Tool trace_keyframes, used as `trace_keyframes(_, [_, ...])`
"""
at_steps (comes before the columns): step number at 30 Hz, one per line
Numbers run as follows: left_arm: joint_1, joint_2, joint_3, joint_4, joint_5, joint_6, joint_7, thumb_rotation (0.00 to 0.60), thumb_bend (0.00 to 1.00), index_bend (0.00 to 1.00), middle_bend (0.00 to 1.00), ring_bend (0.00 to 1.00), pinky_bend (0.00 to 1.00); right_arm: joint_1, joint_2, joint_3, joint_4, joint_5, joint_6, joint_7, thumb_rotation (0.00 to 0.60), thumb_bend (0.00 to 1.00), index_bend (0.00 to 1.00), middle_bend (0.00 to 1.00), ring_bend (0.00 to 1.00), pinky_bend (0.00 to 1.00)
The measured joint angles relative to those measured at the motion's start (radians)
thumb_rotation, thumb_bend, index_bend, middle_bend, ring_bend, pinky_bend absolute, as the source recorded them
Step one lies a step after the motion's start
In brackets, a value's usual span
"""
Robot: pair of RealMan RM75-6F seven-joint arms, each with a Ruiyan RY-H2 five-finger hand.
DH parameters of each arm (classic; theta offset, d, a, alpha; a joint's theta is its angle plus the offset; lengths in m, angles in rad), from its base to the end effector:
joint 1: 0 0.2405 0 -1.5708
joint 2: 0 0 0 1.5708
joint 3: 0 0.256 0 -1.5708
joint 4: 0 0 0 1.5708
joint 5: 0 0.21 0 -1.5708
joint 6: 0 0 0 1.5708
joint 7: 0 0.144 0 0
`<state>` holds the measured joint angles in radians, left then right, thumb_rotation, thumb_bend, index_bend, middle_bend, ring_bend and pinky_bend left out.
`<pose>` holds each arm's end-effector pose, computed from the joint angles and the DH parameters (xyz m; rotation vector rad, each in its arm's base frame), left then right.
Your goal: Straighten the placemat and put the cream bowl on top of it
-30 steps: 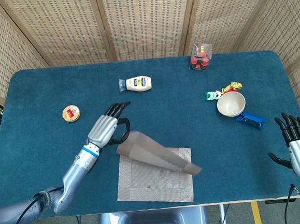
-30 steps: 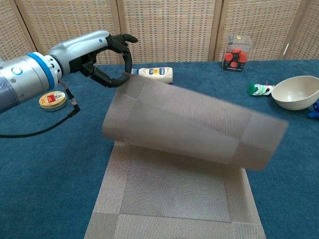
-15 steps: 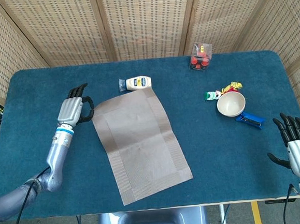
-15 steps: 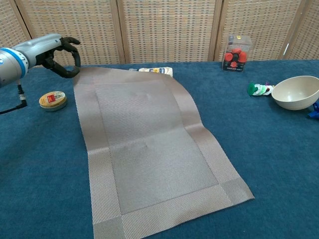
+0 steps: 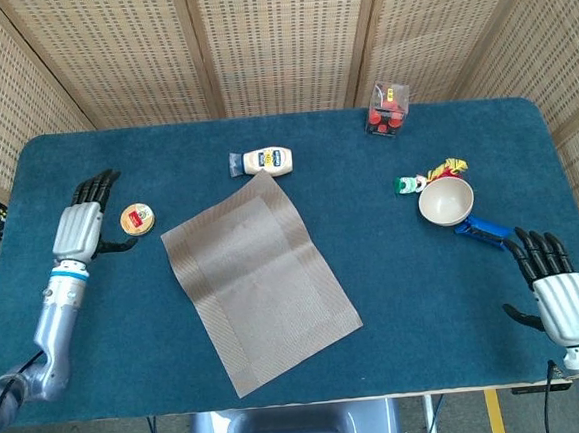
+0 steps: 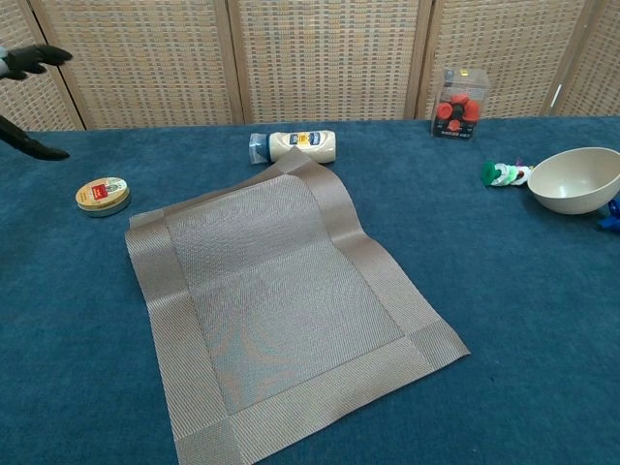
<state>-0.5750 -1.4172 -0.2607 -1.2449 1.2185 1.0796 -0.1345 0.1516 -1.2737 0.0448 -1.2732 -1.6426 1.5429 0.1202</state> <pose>-0.2499 0.3757 0.0920 -1.4137 -1.0298 -1.1075 -0.3271 -0.2045 0.1387 1.5235 -0.7228 1.0017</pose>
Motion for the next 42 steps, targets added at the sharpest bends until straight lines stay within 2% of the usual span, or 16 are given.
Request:
trace_keyframes(8, [0.156,0.211,0.065,-0.308,0.025,0.141,0.075,0.6,0.0,0.0,0.0,0.0,0.0,0.112,-0.001,-0.053,0.059,-0.125,-0.102,0.082,0.6,0.0,0.18,0.0,0.0,0.0])
trace_keyframes(11, [0.232,0.293,0.101,-0.449,0.028,0.22,0.145,0.6,0.0,0.0,0.0,0.0,0.0,0.168,-0.006,-0.072,0.071,-0.163,-0.159,0.112,0.6,0.0,0.21,0.0,0.0,0.0])
trace_keyframes(16, [0.325,0.38,0.168,-0.602,0.032,0.305,0.242,0.6,0.0,0.0,0.0,0.0,0.0,0.253,-0.023,-0.085,0.067,-0.207,-0.23,0.171,0.6,0.0,0.23,0.0,0.0,0.0])
trace_keyframes(20, [0.343,0.415,0.198,-0.65,0.035,0.308,0.323,0.6,0.0,0.0,0.0,0.0,0.0,0.323,-0.05,-0.081,0.058,-0.223,-0.297,0.152,0.6,0.0,0.24,0.0,0.0,0.0])
trace_keyframes(25, [0.352,0.408,0.215,-0.667,0.055,0.317,0.397,0.6,0.0,0.0,0.0,0.0,0.0,0.375,-0.09,-0.073,0.05,-0.223,-0.375,0.105,0.6,0.0,0.24,0.0,0.0,0.0])
trace_keyframes(32, [0.354,0.388,0.219,-0.664,0.071,0.312,0.412,0.6,0.0,0.0,0.0,0.0,0.0,0.443,-0.149,-0.09,0.024,-0.224,-0.48,0.041,0.6,0.0,0.24,0.0,0.0,0.0])
trace_keyframes(42, [0.358,0.398,0.213,-0.66,0.077,0.301,0.376,0.6,0.0,0.0,0.0,0.0,0.0,0.476,-0.241,-0.09,0.018,-0.173,-0.55,-0.043,0.6,0.0,0.24,0.0,0.0,0.0])
